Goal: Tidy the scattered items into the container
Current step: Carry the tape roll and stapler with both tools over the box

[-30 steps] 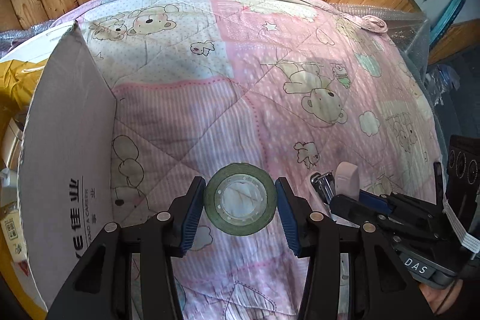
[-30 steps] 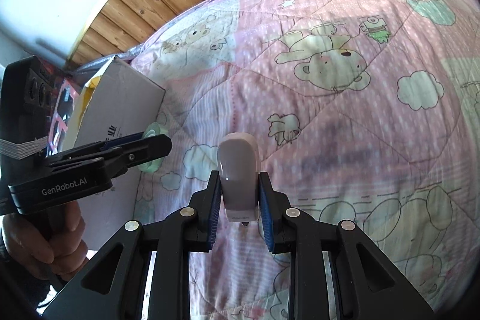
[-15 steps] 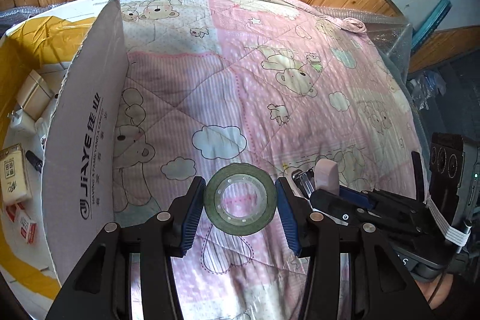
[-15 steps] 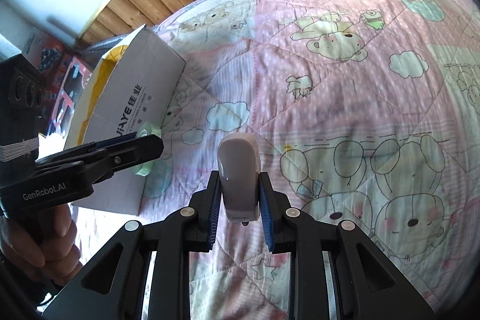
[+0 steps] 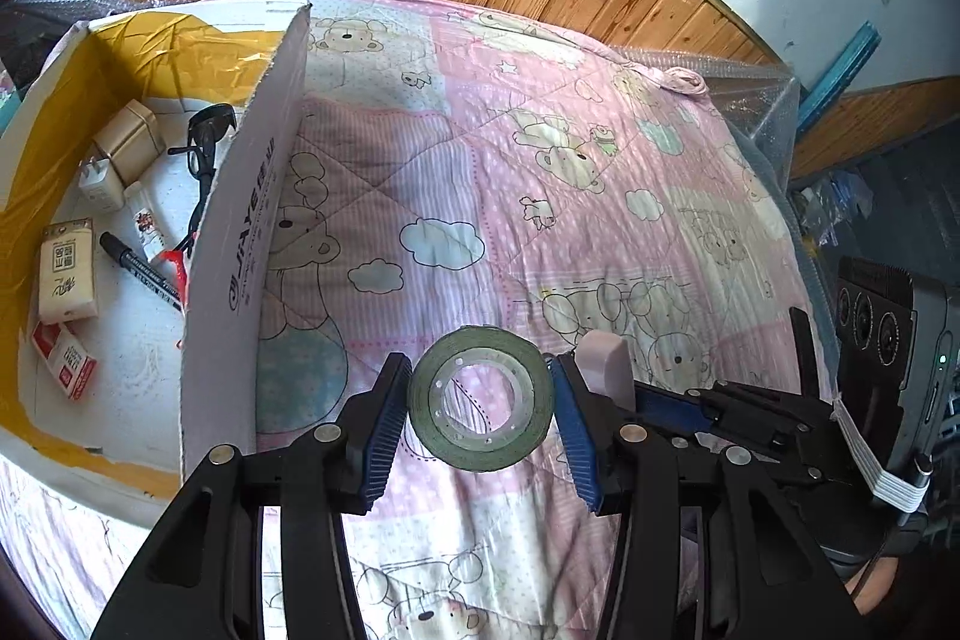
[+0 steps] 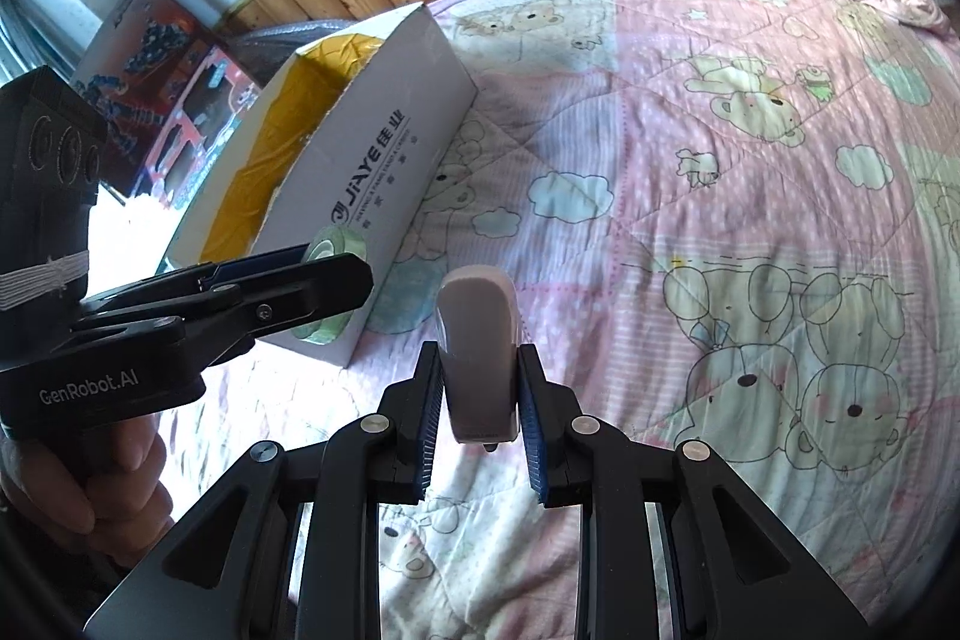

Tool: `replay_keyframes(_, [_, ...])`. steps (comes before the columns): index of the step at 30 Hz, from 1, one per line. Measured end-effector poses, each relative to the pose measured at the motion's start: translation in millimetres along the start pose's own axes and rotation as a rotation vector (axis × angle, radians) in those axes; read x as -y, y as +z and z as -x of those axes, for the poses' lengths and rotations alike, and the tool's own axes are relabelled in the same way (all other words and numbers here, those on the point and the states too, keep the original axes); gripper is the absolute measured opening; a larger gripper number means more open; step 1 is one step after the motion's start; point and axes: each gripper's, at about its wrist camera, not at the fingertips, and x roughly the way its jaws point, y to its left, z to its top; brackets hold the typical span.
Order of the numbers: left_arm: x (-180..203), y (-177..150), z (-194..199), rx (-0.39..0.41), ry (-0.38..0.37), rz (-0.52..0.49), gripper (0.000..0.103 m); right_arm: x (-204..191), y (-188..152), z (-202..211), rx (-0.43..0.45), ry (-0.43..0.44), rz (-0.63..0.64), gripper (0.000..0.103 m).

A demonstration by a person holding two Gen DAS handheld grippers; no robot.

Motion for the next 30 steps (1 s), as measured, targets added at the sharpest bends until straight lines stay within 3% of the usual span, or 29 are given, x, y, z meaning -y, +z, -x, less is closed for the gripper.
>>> replay_keyframes(9, [-14, -11, 40, 0.07, -0.007, 0.059, 0.049, -40, 3, 14, 0.008, 0.023, 0.089, 0.025])
replay_keyframes(21, [-39, -16, 93, 0.146, 0.158, 0.107, 0.049, -94, 23, 21, 0.024, 0.064, 0.211, 0.025])
replay_keyframes(30, [-69, -19, 123, 0.201, 0.181, 0.173, 0.049, -140, 43, 16, 0.025, 0.109, 0.318, 0.025])
